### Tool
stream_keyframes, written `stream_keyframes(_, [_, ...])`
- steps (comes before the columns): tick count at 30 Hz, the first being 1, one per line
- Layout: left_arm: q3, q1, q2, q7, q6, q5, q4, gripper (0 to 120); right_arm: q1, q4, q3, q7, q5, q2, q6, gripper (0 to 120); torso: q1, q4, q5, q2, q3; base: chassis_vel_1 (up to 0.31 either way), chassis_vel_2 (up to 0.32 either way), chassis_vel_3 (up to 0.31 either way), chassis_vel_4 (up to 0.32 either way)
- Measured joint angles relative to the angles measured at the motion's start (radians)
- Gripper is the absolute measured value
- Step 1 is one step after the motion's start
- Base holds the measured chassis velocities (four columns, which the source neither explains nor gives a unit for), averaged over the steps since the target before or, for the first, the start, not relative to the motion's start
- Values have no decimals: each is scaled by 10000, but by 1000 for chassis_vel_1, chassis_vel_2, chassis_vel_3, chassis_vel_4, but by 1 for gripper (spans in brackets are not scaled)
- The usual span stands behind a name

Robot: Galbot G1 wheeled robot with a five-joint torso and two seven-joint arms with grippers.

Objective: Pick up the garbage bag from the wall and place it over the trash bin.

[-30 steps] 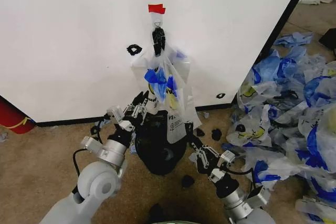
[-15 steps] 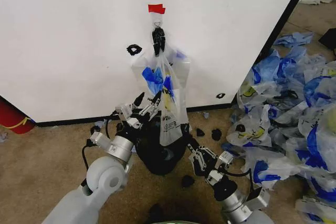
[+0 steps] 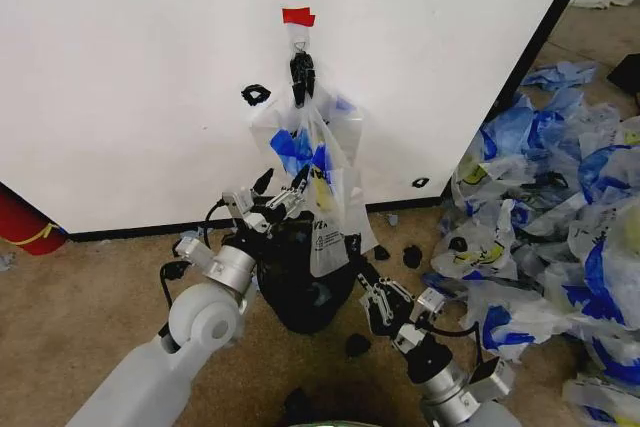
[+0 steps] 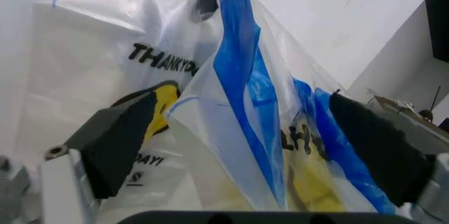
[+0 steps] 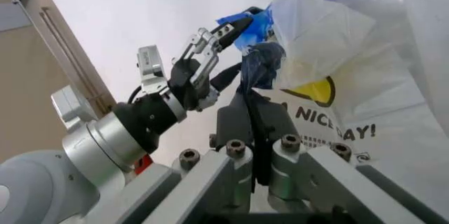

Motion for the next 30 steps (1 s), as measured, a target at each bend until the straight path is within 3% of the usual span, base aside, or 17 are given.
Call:
stream_keyframes(8, [199,-230,-106,-8,0,-9,213,92,1,-82,46,3,6,1,32,0,0,0,0,0,0,0,0,0,0])
stream_keyframes(11, [228,-280,-105,-8,-2,-12,255,84,-6,-93,53,3,5,6,43,0,0,0,0,0,0,0,0,0,0])
stream_keyframes(20, [287,-507,-85,-7,-27,-41,415,48,-32,-121,86,4,-2,66,66,0,0,0,0,0,0,0,0,0,0])
stream_keyframes(25, [309,-532,-106,-3,-35,-43,434,36,-33,-122,111,5,-3,74,69,0,0,0,0,0,0,0,0,0,0])
stream_keyframes(30, [319,-492,-121,10,-46,-40,439,15,-34,-122,130,11,-3,78,71,0,0,0,0,0,0,0,0,0,0])
